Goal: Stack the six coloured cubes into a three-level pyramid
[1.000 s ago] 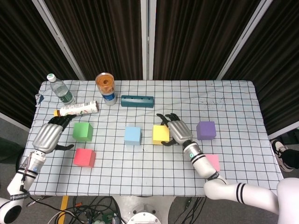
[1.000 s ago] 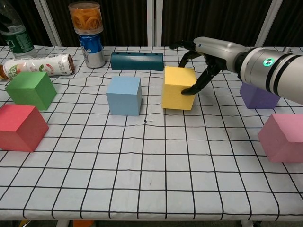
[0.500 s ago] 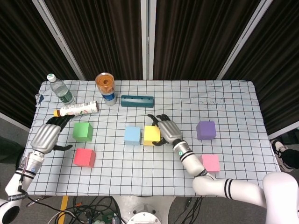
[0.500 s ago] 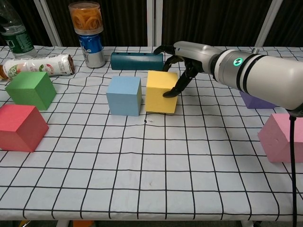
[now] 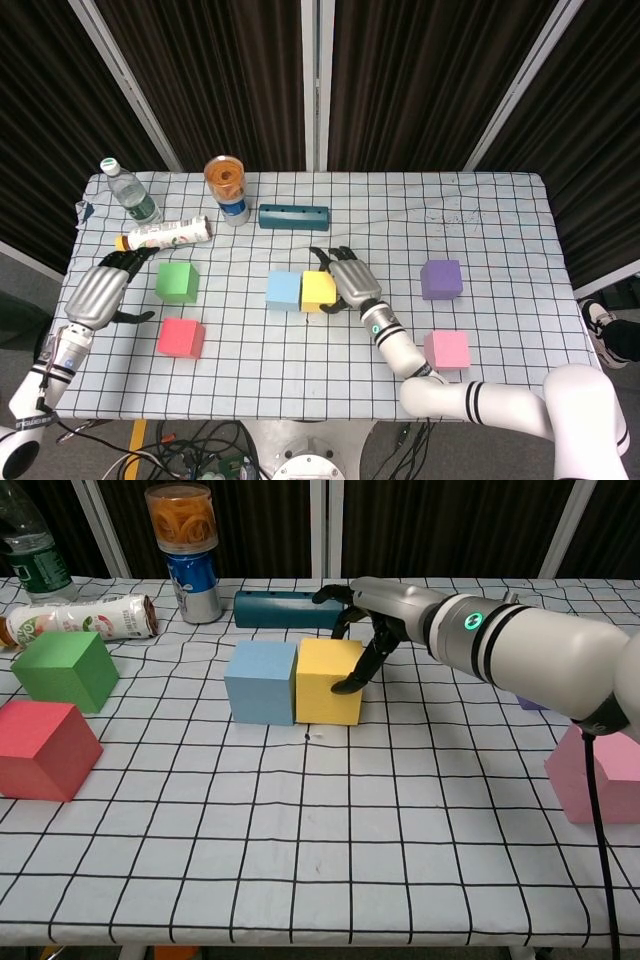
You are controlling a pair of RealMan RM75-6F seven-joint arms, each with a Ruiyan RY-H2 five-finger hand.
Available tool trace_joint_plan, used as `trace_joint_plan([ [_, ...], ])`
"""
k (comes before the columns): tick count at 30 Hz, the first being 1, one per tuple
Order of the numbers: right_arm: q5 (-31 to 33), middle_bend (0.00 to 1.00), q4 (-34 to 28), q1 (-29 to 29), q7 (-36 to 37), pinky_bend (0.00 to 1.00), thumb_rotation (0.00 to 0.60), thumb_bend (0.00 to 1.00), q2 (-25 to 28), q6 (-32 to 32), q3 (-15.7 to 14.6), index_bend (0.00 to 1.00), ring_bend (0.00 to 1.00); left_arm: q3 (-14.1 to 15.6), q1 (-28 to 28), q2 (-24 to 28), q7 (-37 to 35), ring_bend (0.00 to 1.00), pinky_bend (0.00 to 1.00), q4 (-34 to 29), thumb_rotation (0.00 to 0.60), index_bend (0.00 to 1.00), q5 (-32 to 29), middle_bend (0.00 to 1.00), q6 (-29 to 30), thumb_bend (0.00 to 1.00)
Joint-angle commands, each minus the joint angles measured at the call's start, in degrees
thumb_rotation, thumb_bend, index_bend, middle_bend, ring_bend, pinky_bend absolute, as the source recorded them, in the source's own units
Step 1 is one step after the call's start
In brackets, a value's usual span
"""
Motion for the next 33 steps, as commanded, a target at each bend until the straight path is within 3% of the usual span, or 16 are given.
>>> trace_joint_plan([
  [1,0.7,0.42,0.3,0.5,-0.5,0.01,0.6,0.15,-0.5,0.2,0.0,0.0,0.07,0.0,0.1,0.0,-0.3,0.16,0.17,0.1,0.6,0.11,0.2,0.12,0.0,0.08],
  [33,1.5,0.41,1.7,1.3,-0.6,0.0,0.6,0.15,-2.0,0.6,-0.1,0.0,0.07,-0.3,0.4,0.1,-1.1,0.16,0.17,0.4,0.6,0.11,1.0,0.12,-0.7,0.08],
])
